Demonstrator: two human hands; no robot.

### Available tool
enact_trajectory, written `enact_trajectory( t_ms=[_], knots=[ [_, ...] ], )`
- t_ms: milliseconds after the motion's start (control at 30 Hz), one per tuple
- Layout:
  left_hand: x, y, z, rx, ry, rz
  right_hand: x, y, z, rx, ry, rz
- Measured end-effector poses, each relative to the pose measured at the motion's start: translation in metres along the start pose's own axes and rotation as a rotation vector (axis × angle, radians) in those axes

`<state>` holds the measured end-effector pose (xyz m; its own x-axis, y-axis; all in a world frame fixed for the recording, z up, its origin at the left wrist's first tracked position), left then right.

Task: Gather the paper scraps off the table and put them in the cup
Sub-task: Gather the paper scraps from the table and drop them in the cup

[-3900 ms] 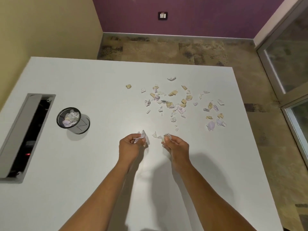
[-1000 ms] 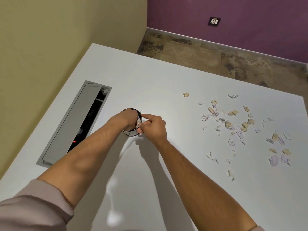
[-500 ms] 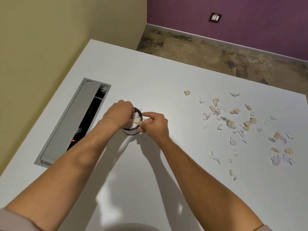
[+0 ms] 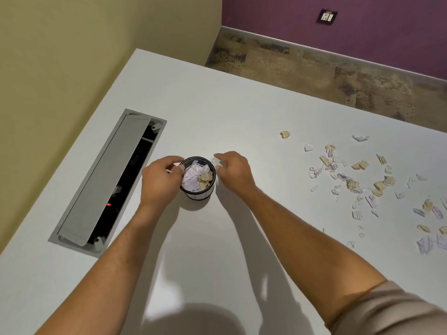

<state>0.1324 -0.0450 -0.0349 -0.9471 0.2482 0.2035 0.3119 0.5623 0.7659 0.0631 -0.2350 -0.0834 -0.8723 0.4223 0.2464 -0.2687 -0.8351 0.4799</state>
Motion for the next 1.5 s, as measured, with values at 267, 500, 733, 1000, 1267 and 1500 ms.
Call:
enact_trajectory(
  t_ms=[267,500,733,1000,1267,1500],
  knots=[
    [-0.001,-0.006,0.015,0.127,0.055,-0.001,-0.012,-0.034,0.012,0.632,0.265,0.185],
    [0.001,-0.006,0.009,0.149,0.017,0.010,0.002,0.000,-0.008,0.085,-0.027,-0.063],
    [0.004,-0.004,0.005,0.200,0.042,0.019,0.023,0.032,0.028,-0.790,-0.056,-0.244],
    [0.014,0.006,0.002,0.045,0.064,-0.009,0.053,0.021,0.057,-0.540,0.043,-0.049],
    [0.076,0.011,-0.045,-0.014,-0.172,-0.216,0.112,0.070,0.013,-0.629,-0.032,-0.291],
    [0.150,-0.071,-0.080,-0.064,-0.452,0.024,0.211,0.118,-0.074,-0.529,-0.142,-0.524]
  ],
)
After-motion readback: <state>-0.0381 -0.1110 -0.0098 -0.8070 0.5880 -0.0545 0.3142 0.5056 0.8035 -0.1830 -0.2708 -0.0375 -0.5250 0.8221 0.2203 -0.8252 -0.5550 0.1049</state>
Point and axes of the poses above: each hand's wrist, its own x-axis away from the middle knuckle, its own y-axis out of the back of the hand, z = x × y, the point moved 8 cm from there along -x, towards the middle knuckle, and after that the axes turned 14 degrees about -x, right-handed, at the moved point
